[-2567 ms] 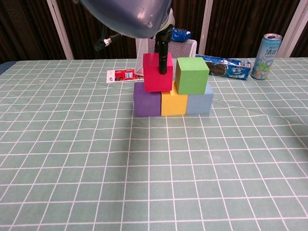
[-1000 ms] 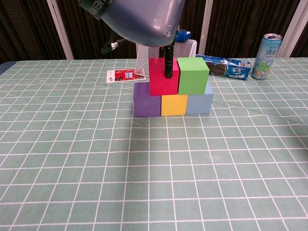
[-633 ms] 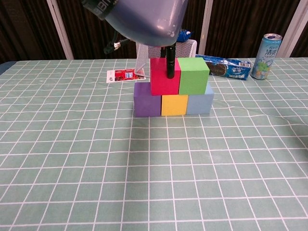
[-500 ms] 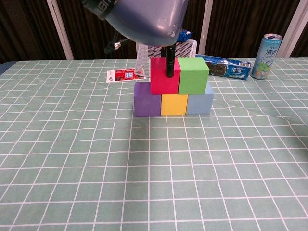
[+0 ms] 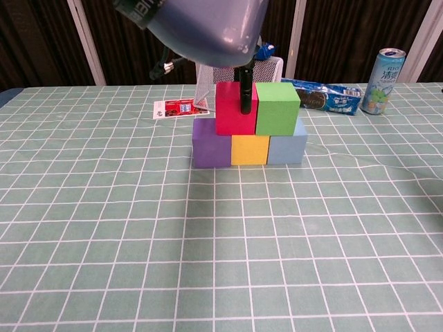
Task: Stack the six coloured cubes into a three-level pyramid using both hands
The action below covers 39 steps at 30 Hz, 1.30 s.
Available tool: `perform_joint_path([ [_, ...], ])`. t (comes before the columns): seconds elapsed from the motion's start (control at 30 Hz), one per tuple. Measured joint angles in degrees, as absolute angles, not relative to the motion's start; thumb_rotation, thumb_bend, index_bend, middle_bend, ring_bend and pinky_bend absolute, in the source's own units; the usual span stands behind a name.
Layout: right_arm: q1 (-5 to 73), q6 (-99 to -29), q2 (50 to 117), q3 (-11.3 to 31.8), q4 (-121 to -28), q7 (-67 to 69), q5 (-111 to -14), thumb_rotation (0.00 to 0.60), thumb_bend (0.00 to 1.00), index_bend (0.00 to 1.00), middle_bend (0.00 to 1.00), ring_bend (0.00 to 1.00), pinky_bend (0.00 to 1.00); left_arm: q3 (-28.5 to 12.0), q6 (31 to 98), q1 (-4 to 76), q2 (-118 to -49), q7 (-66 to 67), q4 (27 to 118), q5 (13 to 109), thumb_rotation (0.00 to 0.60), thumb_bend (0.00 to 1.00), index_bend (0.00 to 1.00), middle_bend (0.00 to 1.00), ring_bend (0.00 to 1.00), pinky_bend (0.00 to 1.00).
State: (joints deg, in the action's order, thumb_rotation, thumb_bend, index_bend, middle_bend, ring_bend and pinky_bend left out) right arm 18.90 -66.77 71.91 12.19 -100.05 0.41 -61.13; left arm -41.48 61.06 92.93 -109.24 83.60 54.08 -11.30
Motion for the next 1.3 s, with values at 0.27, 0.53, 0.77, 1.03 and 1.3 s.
perform_joint_path([
  [0.27,18.87,-66.9,71.68,12.36,-100.48,0.67,-61.28,0.6,0.32,0.0,0.0,0.0,0.0,-41.32,62.55,91.85,-107.97,84.03,56.56,-11.62,0.6,0.16,0.0,0.24,0.05,0.05],
  [0.53,18.83,-67.08,71.56,12.26,-101.12,0.5,-61.55,0.6,0.32,0.0,0.0,0.0,0.0,-40.52,64.72,89.56,-106.14,84.52,60.21,-12.29,0.6,0.16,0.0,0.26,0.05,0.05],
  [0.77,18.86,-67.05,71.52,12.16,-101.47,0.3,-61.55,0.6,0.32,0.0,0.0,0.0,0.0,-39.69,64.84,88.21,-105.68,83.89,61.29,-12.06,0.6,0.16,0.0,0.25,0.05,0.05],
  [1.03,19.03,-66.57,71.58,12.03,-101.41,0.24,-61.27,0.6,0.32,0.0,0.0,0.0,0.0,-39.38,64.28,87.92,-105.71,83.26,61.15,-11.66,0.6,0.16,0.0,0.22,0.05,0.05],
  [1.3,19.08,-66.62,71.59,12.0,-101.39,0.13,-61.28,0.6,0.32,0.0,0.0,0.0,0.0,-39.1,64.04,87.58,-105.71,82.85,61.11,-11.57,0.6,0.16,0.0,0.23,0.05,0.05],
])
